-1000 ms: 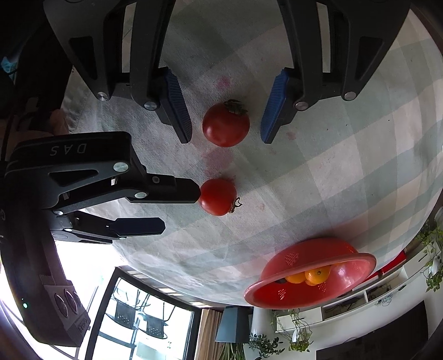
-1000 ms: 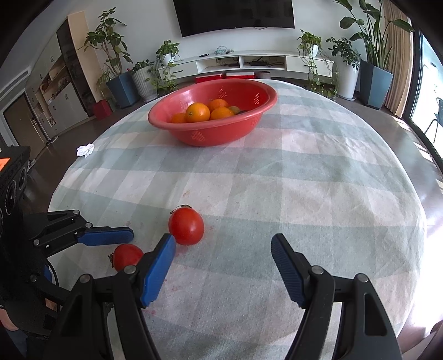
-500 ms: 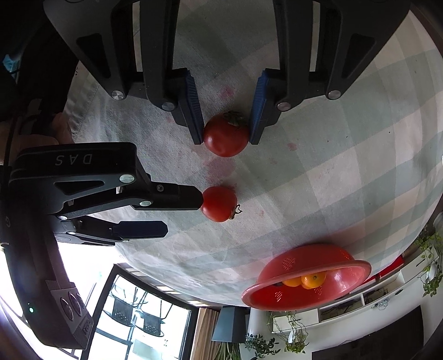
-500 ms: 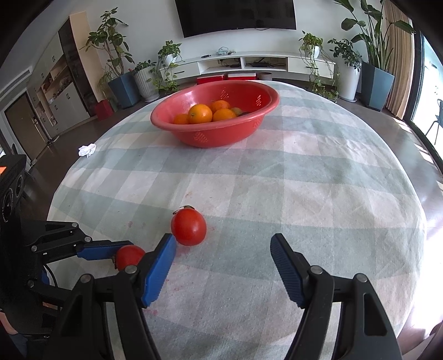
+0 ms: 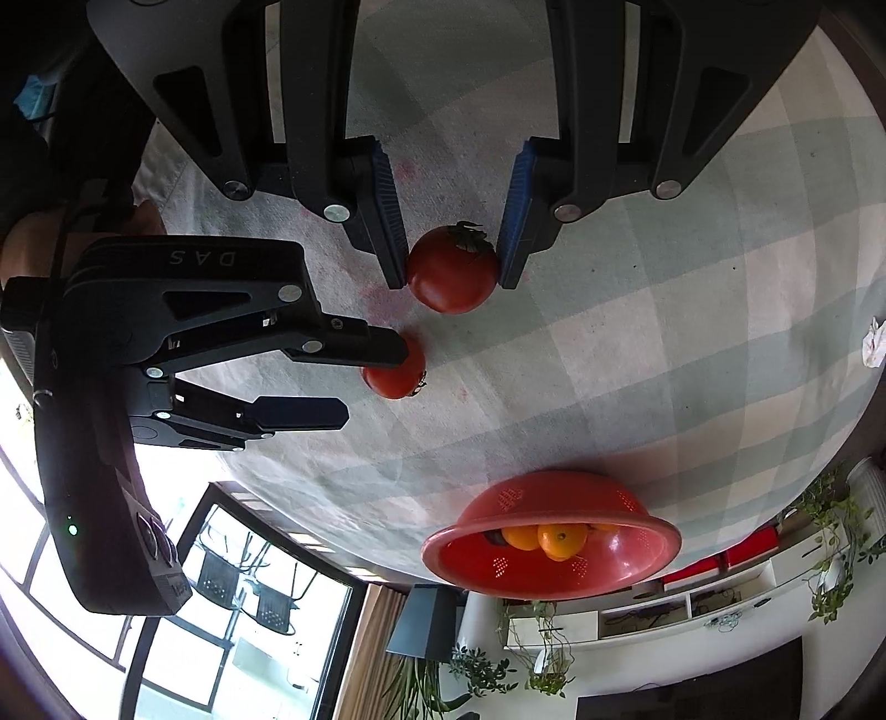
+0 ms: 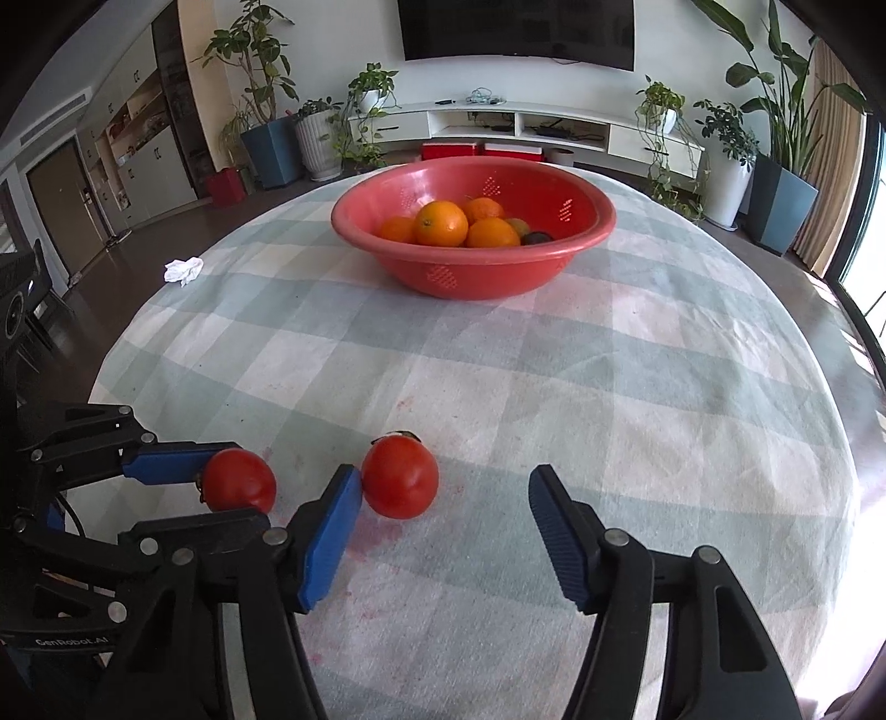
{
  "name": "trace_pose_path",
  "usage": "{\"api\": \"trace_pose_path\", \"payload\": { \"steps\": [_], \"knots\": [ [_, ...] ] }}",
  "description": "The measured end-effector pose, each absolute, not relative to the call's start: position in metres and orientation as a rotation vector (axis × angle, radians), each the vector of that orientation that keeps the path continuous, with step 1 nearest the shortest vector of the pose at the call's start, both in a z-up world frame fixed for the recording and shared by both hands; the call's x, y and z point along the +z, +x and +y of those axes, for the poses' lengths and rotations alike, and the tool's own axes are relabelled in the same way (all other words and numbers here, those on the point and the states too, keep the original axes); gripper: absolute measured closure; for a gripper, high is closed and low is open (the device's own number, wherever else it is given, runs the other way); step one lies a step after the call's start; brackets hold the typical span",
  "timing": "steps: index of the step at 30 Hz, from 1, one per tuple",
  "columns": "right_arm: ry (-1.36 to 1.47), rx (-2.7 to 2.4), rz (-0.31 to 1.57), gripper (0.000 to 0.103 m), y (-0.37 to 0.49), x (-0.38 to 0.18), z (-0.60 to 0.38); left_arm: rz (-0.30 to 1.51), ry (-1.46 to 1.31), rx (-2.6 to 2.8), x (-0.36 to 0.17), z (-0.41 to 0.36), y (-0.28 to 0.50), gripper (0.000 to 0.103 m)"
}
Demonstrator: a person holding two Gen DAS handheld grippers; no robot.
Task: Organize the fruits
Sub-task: 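Close the right tool on the other tomato while the left tool holds its tomato, then lift both held tomatoes and carry them over the red bowl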
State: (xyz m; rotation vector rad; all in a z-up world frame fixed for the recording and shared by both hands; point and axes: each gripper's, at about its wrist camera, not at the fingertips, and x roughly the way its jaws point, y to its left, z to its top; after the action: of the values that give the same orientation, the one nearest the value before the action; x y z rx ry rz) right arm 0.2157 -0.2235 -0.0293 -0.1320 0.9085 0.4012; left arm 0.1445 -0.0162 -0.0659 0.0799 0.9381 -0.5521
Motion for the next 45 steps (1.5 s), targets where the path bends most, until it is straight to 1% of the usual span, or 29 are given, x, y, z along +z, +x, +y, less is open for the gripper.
{"api": "trace_pose_path", "payload": {
  "steps": [4, 7, 12, 17, 24, 33, 40, 45],
  "knots": [
    [-0.173, 0.415, 0.926, 0.045, 0.217, -0.034, -0.214, 0.936, 0.071, -0.547, -0.065, -0.013, 0.145, 0.072],
    [-0.180, 0.427, 0.944, 0.052, 0.218, -0.038, -0.211, 0.935, 0.067, -0.546, -0.065, -0.013, 0.145, 0.072],
    [-0.178, 0.427, 0.949, 0.056, 0.218, -0.041, -0.211, 0.934, 0.065, -0.543, -0.066, -0.014, 0.145, 0.072],
    [-0.168, 0.441, 0.950, 0.069, 0.217, -0.040, -0.211, 0.933, 0.062, -0.537, -0.067, -0.014, 0.147, 0.072],
    [-0.122, 0.453, 0.947, 0.069, 0.213, -0.034, -0.217, 0.922, 0.049, -0.528, -0.065, -0.012, 0.148, 0.072],
    [-0.024, 0.424, 0.895, 0.070, 0.215, -0.007, -0.254, 0.885, -0.006, -0.508, -0.050, -0.001, 0.154, 0.072],
    [0.042, 0.341, 0.826, 0.070, 0.240, 0.031, -0.302, 0.795, -0.031, -0.463, 0.003, 0.020, 0.183, 0.072],
    [0.052, 0.316, 0.749, 0.070, 0.263, 0.069, -0.315, 0.742, 0.033, -0.448, 0.037, 0.018, 0.225, 0.072]
  ]
}}
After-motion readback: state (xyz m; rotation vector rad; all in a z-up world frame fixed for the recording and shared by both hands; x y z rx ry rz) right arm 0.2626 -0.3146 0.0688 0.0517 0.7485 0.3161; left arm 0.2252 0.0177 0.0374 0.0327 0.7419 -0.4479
